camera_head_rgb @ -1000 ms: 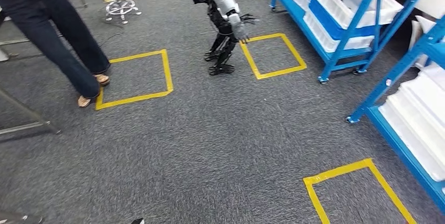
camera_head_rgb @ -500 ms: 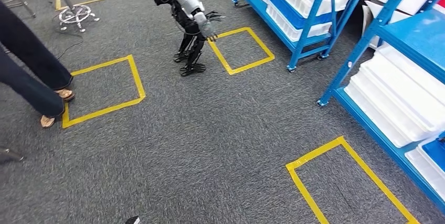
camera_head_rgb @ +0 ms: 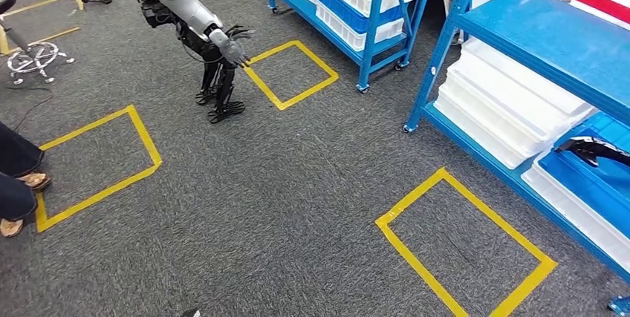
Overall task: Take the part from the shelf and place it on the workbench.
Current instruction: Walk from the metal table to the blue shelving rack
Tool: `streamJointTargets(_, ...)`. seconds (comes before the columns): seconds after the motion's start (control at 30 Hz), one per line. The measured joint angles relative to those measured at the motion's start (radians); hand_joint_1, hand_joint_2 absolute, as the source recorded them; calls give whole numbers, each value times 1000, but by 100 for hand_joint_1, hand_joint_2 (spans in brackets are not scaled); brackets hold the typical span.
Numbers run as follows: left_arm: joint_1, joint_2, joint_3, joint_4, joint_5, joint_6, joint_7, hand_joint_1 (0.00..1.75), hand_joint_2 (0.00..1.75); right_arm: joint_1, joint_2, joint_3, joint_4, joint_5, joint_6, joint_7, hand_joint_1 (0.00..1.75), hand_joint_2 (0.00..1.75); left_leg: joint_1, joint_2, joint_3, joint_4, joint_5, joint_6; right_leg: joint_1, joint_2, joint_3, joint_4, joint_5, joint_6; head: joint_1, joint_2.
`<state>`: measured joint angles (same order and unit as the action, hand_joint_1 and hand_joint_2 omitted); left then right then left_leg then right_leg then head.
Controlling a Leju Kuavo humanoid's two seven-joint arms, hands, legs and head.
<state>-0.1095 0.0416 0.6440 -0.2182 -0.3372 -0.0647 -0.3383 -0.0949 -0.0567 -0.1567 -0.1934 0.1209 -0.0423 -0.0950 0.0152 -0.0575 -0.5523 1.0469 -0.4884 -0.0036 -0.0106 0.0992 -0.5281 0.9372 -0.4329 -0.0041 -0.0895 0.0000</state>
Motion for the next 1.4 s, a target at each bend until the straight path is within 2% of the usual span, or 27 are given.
streamJointTargets(0.07, -2, 0, 3, 0, 0, -1, 0, 0, 0, -2, 0, 0, 0, 1, 0, 0, 0, 0, 3, -37, 32, -77, 23, 5, -2, 25, -9, 6, 0, 12, 1, 0)
streamJointTargets(0.13, -3, -2, 5, 0, -1, -1, 0, 0, 0, 0, 0, 0, 0, 2, 0, 0, 0, 0, 2, -18, 33, -85, 23, 13, -6, 51, -17, 5, 4, 27, 2, 0)
streamJointTargets(0.17, -4, -3, 5, 0, -1, -1, -1, 0, 0, 3, 0, 0, 0, 2, 0, 0, 0, 0, 2, -4, 34, -89, 26, 20, -7, 44, -23, 10, 1, 33, 2, 0)
streamJointTargets(0.23, -6, -7, 6, 0, -2, -1, -2, 0, 0, 5, -1, 0, 1, 3, 0, 0, 0, 0, 3, 25, 36, -98, 32, 34, -3, -14, -54, 72, -39, 42, 8, 0)
streamJointTargets(0.3, -3, -10, 9, 0, -3, 0, -1, 0, 0, 2, -2, 0, 1, 3, 0, 0, 0, 0, -2, 56, 35, -100, 32, 41, -1, -77, -123, 215, -110, 49, 13, 0)
streamJointTargets(0.33, -2, -12, 10, 0, -3, 1, -1, 0, 0, 0, -1, 0, 1, 3, 0, 0, 0, 0, -4, 72, 34, -99, 31, 42, -2, -89, -154, 281, -136, 51, 13, 0)
streamJointTargets(0.37, -1, -14, 11, 0, -3, 1, 0, 0, 0, 1, -1, 0, 1, 3, 0, 1, 0, 0, -6, 87, 34, -99, 30, 43, -2, -94, -169, 317, -144, 52, 13, 0)
streamJointTargets(0.4, -1, -14, 12, 0, -3, 1, 0, 0, 0, 3, -1, 0, 1, 3, 0, 1, 0, 0, -7, 100, 35, -99, 29, 43, -2, -97, -162, 308, -132, 51, 13, 0)
streamJointTargets(0.43, -2, -15, 12, 0, -3, 1, 0, 0, 0, 5, -1, 0, 1, 3, 0, 2, 0, 0, -9, 112, 36, -99, 28, 43, -1, -103, -132, 256, -103, 48, 13, 0)
streamJointTargets(0.53, -4, -17, 12, 0, -3, 1, 0, 0, 0, 1, -4, 0, 1, 4, 0, 3, 0, 0, -17, 146, 42, -96, 22, 35, 10, -160, -10, 41, -27, 26, 13, 0)
streamJointTargets(0.6, -6, -18, 12, 0, -3, 1, 0, 0, 0, -2, -5, 0, 1, 4, 0, 3, 0, 0, -20, 166, 47, -96, 19, 26, 17, -171, 11, -2, -19, 15, 11, 0)
streamJointTargets(0.63, -7, -19, 12, 0, -3, 1, 0, 0, 0, -2, -5, 0, 1, 4, 0, 3, 0, 0, -20, 176, 52, -98, 18, 20, 15, -155, 10, -3, -16, 12, 10, 0)
streamJointTargets(0.67, -8, -18, 12, -1, -3, 1, -1, 0, 0, 1, -6, 0, 1, 4, 0, 3, 0, 0, -19, 176, 56, -97, 14, 15, 12, -145, 13, -8, -13, 7, 11, 0)
streamJointTargets(0.73, -10, -17, 13, -2, -3, 0, -1, 0, 0, 3, -7, 0, 1, 4, 0, 4, 0, 0, -16, 134, 41, -49, -24, 3, 4, -124, 21, -20, -4, -3, 7, 0)
streamJointTargets(0.8, -9, -14, 13, -2, -3, 0, 0, 0, 0, 1, -7, 0, 1, 4, 0, 4, 0, 0, -9, 79, -19, 86, -95, -5, 1, -101, 22, -23, 2, -8, 3, 0)
streamJointTargets(0.83, -7, -13, 13, -2, -3, -1, 1, 0, 0, 0, -6, 0, 1, 4, 0, 4, 0, 0, -7, 68, -53, 158, -122, -8, 0, -87, 20, -23, 4, -9, 2, 0)
streamJointTargets(0.87, -4, -11, 13, -2, -3, -1, 1, 0, 0, 0, -6, 0, 1, 4, 0, 4, 0, 0, -5, 63, -77, 203, -130, -11, 0, -73, 19, -22, 4, -9, 2, 0)
streamJointTargets(0.9, -1, -11, 13, -2, -3, -1, 1, 0, 0, 1, -5, 0, 1, 4, 0, 4, 0, 0, -3, 62, -84, 211, -118, -12, 0, -58, 19, -20, 4, -8, 2, 0)
streamJointTargets(0.97, 0, -10, 13, -2, -3, -1, 0, 0, 0, 2, -3, 0, 1, 4, 0, 4, 0, 0, 1, 47, -44, 108, -43, -14, -3, -28, 20, -13, 1, -4, 2, 0)
streamJointTargets(1.03, -2, -10, 13, -2, -3, -1, 1, 0, 0, 1, -2, 0, 1, 4, 0, 4, 0, 0, 8, -3, 13, -27, 18, -11, -4, -2, 16, -4, -3, 6, 2, 0)
streamJointTargets(1.1, -3, -9, 14, -2, -3, -1, 2, 0, 0, 0, -2, 0, 1, 5, 0, 4, 0, 0, 10, -32, 33, -81, 26, -4, -7, 20, 6, 1, -4, 22, 2, 0)
streamJointTargets(1.13, -4, -9, 14, -2, -3, -1, 1, 0, 0, 0, -2, 0, 1, 5, 0, 4, 0, 0, 9, -25, 33, -86, 25, 2, -9, 31, 1, 0, -2, 31, 3, 0)
streamJointTargets(1.17, -5, -9, 14, -2, -3, -1, 0, 0, 0, 2, -2, 0, 1, 5, 0, 4, 0, 0, 8, -14, 33, -88, 29, 10, -11, 30, -2, 0, -1, 38, 2, 0)
streamJointTargets(1.23, -6, -10, 14, -2, -4, -2, -1, 0, 0, 6, -2, 0, 1, 5, 0, 4, 0, 0, 10, 4, 33, -95, 36, 24, -12, -18, -24, 41, -28, 46, 6, 0)
streamJointTargets(1.3, -4, -13, 14, -2, -5, -2, -1, 0, 0, 2, -2, 0, 1, 8, 0, 4, 0, 0, 8, 22, 30, -98, 39, 31, -11, -78, -84, 170, -97, 51, 10, 0)
streamJointTargets(1.37, -1, -15, 14, -2, -6, -2, -1, 0, 0, -1, -2, 0, 1, 16, -1, 8, 0, 0, 4, 39, 26, -97, 39, 33, -11, -94, -145, 298, -148, 54, 10, 0)
streamJointTargets(1.4, 0, -16, 14, -2, -7, -2, -1, 0, 0, 0, -1, 0, 1, 20, -2, 10, 0, 0, 2, 45, 26, -97, 39, 33, -10, -95, -150, 313, -146, 53, 10, 0)
